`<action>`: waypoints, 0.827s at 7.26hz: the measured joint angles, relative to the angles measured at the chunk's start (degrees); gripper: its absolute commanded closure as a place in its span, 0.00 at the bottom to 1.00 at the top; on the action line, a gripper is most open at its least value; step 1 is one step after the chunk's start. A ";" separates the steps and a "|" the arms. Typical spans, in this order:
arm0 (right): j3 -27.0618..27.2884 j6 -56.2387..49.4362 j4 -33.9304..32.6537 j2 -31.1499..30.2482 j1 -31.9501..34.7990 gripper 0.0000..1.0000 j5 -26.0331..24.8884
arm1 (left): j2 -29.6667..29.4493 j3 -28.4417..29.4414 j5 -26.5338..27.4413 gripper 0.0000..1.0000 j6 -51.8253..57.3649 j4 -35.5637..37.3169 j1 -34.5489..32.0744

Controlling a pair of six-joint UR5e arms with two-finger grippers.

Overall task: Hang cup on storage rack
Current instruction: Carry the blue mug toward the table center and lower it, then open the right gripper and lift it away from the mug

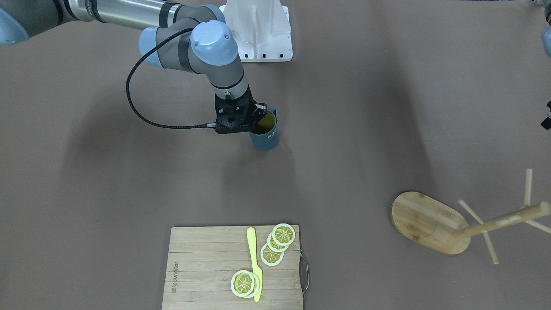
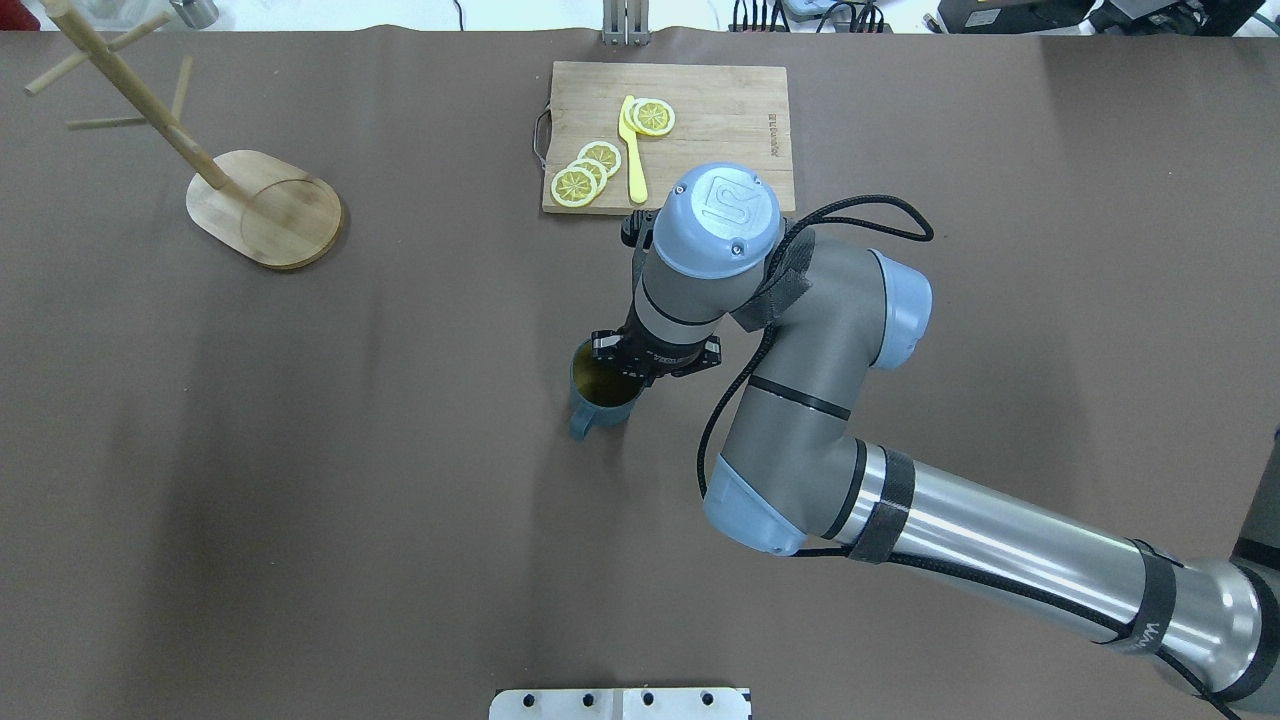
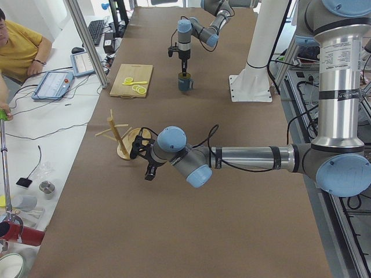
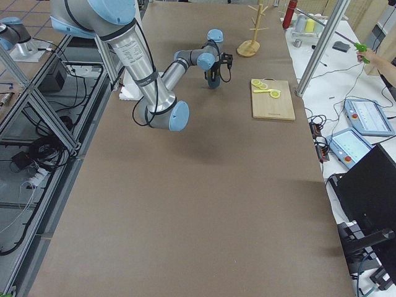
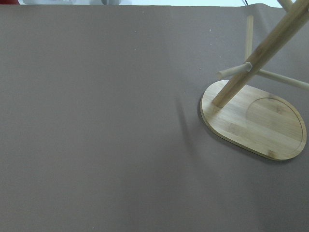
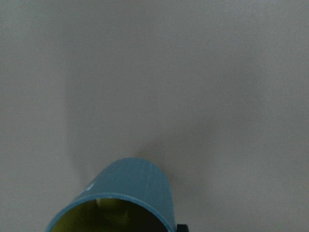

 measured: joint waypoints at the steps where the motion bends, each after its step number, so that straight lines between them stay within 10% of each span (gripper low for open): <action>1: 0.01 -1.42 -1.21 -0.05 -0.02 0.53 0.56 | 0.04 0.00 0.00 0.02 0.00 0.00 0.01; 2: 0.03 -1.93 -1.66 -0.06 -0.04 0.12 0.79 | 0.08 0.00 -0.02 0.02 0.00 -0.01 0.03; 6: 2.40 -2.16 -1.83 -0.28 1.62 0.09 2.12 | 0.11 -0.19 -1.61 0.04 -0.70 -1.99 0.27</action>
